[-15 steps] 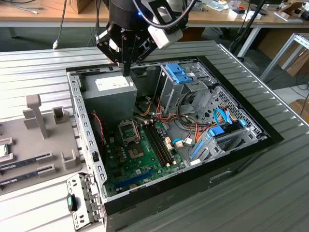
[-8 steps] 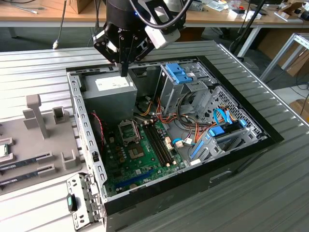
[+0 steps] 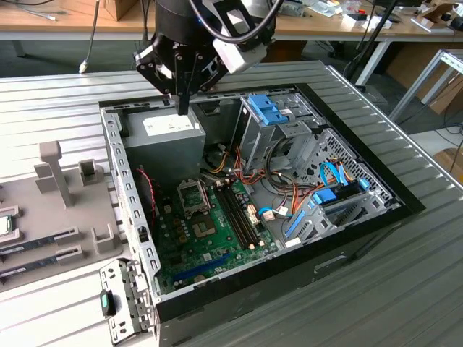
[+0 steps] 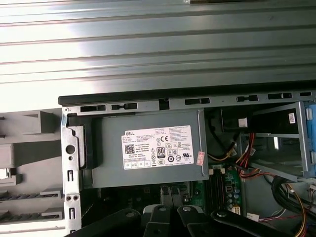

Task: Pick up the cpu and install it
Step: 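Reach for the cpu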

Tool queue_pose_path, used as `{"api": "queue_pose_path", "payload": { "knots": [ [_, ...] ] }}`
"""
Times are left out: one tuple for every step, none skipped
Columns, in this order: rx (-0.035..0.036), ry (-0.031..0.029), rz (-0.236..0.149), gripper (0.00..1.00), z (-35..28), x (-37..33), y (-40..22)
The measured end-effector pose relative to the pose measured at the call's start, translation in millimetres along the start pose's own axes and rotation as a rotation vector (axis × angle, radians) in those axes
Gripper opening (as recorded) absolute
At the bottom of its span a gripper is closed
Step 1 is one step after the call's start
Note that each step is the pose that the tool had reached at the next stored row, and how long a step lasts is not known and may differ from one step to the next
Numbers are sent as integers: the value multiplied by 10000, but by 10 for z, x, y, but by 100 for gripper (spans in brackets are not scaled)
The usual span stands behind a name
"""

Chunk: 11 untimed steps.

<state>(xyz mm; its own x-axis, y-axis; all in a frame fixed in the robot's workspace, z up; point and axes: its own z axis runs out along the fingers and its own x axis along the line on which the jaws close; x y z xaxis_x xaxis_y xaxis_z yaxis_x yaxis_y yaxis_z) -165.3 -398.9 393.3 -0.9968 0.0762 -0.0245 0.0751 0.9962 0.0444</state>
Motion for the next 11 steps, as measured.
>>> {"api": "queue_pose_path", "payload": {
  "knots": [
    [0, 1, 0, 11, 0, 8, -1],
    [0, 0, 0, 11, -1, 20, -1],
    [0, 0, 0, 11, -1, 29, -2],
    [0, 0, 0, 11, -1, 37, -3],
    [0, 0, 0, 11, -1, 47, -4],
    [0, 0, 0, 11, -2, 60, -4],
    [0, 0, 0, 11, -2, 66, -5],
    [0, 1, 0, 11, -2, 71, -5],
    [0, 1, 0, 11, -3, 81, -6],
    [0, 0, 0, 11, -3, 91, -7],
    [0, 1, 0, 11, -3, 101, -8]
  ]
}}
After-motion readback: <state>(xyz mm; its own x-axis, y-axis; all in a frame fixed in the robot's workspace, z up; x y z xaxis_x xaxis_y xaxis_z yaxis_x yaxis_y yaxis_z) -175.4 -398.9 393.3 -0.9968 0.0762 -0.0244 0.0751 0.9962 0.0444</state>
